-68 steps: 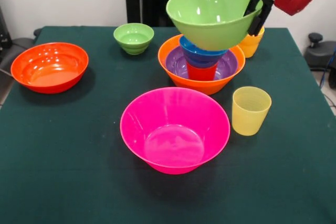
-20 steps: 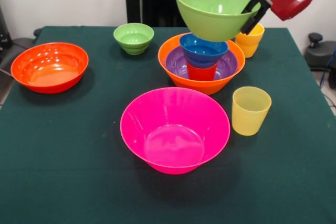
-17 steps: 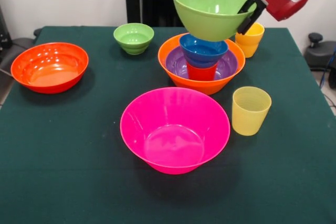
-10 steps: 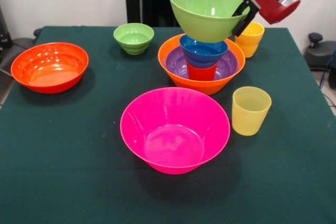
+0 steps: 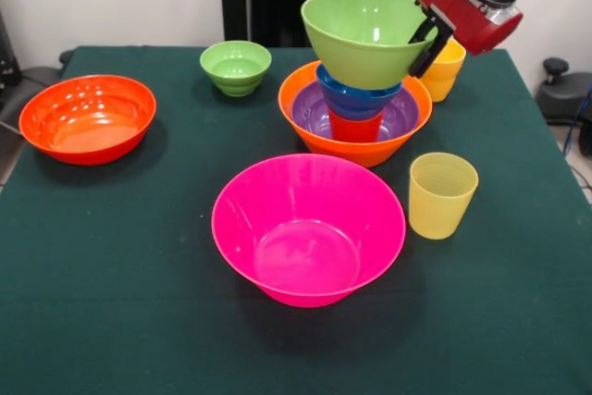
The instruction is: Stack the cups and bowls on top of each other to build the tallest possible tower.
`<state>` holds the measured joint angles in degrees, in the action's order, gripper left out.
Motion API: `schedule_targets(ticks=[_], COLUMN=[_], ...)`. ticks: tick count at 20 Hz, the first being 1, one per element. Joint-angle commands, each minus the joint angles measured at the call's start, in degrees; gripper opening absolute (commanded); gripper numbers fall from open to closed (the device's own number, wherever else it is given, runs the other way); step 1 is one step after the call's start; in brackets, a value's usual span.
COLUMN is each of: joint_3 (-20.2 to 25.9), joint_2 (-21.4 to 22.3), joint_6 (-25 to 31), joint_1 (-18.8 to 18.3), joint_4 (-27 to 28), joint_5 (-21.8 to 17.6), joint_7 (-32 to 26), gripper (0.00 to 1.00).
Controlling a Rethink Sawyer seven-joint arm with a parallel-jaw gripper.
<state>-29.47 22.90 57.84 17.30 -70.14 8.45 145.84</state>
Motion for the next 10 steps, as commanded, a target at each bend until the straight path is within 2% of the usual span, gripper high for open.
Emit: schedule_targets(ticks=[1,10], joint_3=[2.97,1.46], joint_2=[-1.23,-2.4], joint_6=[-4.17,-4.79], joint_1=[1.2,1.7], joint_4=[-4.65,-4.56], joint_5=[1.01,0.58], joint_7=[12.47,12.52], gripper=[0.0,0.0])
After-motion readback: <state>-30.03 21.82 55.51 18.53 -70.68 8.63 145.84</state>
